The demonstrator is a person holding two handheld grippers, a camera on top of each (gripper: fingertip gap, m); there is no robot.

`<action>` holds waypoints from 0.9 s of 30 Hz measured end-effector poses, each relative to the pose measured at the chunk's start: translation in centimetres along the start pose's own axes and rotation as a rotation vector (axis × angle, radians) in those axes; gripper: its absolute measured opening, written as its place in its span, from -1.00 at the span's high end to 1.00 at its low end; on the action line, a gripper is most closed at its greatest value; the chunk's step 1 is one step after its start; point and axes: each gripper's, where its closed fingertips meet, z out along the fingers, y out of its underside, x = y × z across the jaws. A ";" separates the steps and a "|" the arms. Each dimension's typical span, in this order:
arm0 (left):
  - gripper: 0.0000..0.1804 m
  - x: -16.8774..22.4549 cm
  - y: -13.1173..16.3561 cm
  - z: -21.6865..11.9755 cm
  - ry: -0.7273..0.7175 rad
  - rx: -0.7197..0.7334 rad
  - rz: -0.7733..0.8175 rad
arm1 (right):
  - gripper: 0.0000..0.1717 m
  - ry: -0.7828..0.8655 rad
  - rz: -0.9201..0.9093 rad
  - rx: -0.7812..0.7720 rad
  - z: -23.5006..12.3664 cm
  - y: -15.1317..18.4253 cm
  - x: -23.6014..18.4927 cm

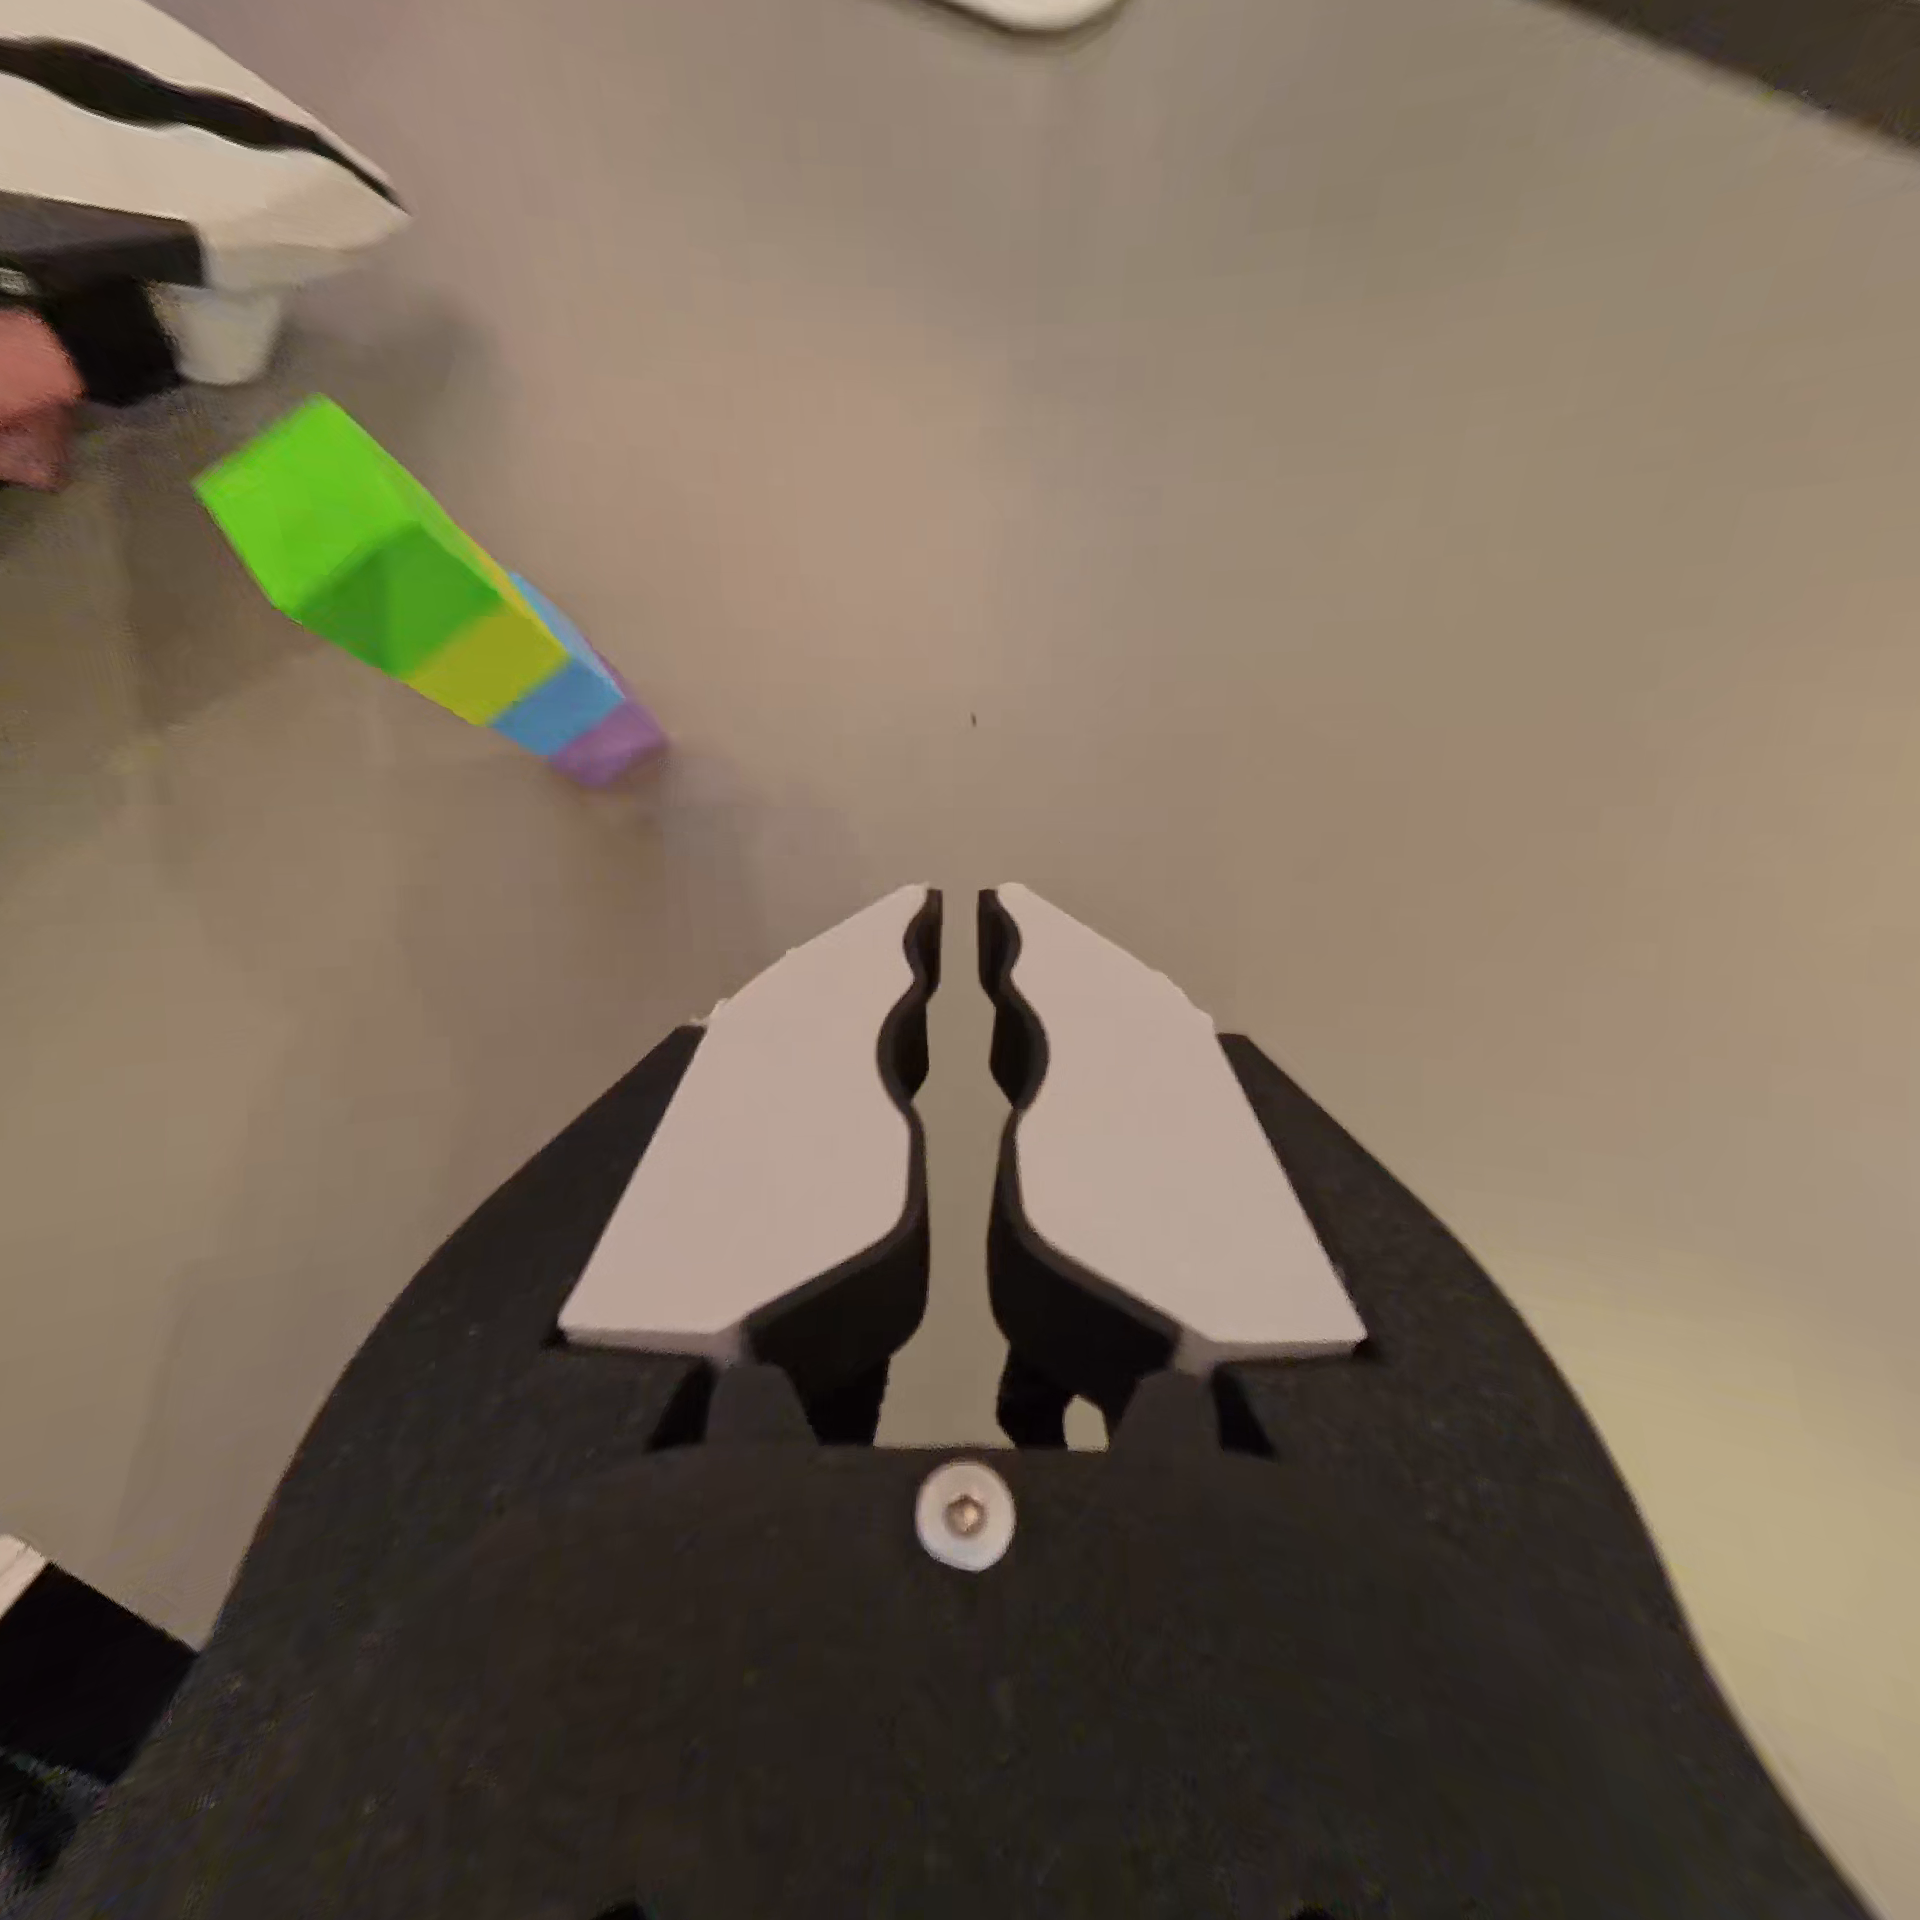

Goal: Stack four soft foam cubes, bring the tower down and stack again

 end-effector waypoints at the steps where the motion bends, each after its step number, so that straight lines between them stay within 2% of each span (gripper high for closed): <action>1: 0.96 0.0 0.4 -0.2 -0.022 -0.012 0.019 | 0.90 -0.008 0.025 -0.007 0.5 1.1 0.1; 4: 1.00 0.2 1.3 -1.1 -0.059 -0.025 0.045 | 1.00 -0.002 0.047 -0.039 1.3 3.3 0.7; 7: 1.00 0.1 2.2 -2.2 -0.081 -0.028 0.021 | 1.00 0.050 0.041 -0.059 1.6 4.2 2.0; 18: 1.00 -1.7 6.1 -6.5 -0.112 -0.027 -0.200 | 1.00 0.119 0.077 -0.075 1.8 6.4 4.8; 27: 1.00 -2.5 8.0 -8.3 -0.141 -0.038 -0.264 | 1.00 0.173 0.096 -0.042 1.2 7.1 7.3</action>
